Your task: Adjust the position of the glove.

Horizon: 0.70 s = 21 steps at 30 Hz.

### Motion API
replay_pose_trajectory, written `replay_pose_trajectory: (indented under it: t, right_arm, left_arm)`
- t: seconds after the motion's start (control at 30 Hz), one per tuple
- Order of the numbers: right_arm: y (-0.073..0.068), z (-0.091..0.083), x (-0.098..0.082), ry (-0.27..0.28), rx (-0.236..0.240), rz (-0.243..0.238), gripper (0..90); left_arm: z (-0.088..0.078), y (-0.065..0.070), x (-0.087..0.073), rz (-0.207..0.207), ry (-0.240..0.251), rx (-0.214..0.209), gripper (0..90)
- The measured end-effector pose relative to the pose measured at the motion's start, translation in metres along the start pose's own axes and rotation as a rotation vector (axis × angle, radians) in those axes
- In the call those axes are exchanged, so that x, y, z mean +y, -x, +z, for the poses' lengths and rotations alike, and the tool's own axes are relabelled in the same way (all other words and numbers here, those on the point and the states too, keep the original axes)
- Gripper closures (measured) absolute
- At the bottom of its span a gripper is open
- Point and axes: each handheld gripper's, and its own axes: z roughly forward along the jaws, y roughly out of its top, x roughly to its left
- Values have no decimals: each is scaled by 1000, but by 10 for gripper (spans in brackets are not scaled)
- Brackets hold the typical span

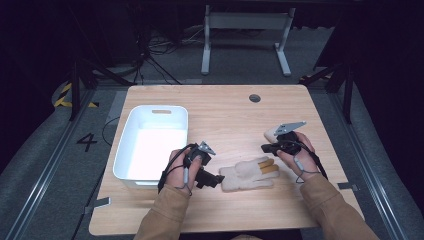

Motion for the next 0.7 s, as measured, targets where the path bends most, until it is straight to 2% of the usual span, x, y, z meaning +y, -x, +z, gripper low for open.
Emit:
replay_pose_trajectory:
  t: [0.13,0.23,0.27,0.37,0.43,0.57,0.7]
  right_arm:
    - [-3,0,1,-1,-5,-14,900]
    - [-4,4,-1,-9,-4,-17,900]
    - [-3,6,-2,-14,-5,-27,900]
    - [-2,11,-5,-27,2,-23,900]
    - [-1,13,-6,-30,12,-15,900]
    - [-2,17,-7,-42,19,-17,900]
    - [-4,23,-7,-43,30,-10,893]
  left_arm:
    - [2,2,3,7,-5,24,201]
    - [4,4,5,31,6,49,208]
    - [4,5,6,36,13,59,207]
    - [4,5,7,15,57,65,187]
    - [4,5,6,33,31,78,197]
    - [6,5,4,45,-17,56,232]
    - [7,6,4,41,-27,50,244]
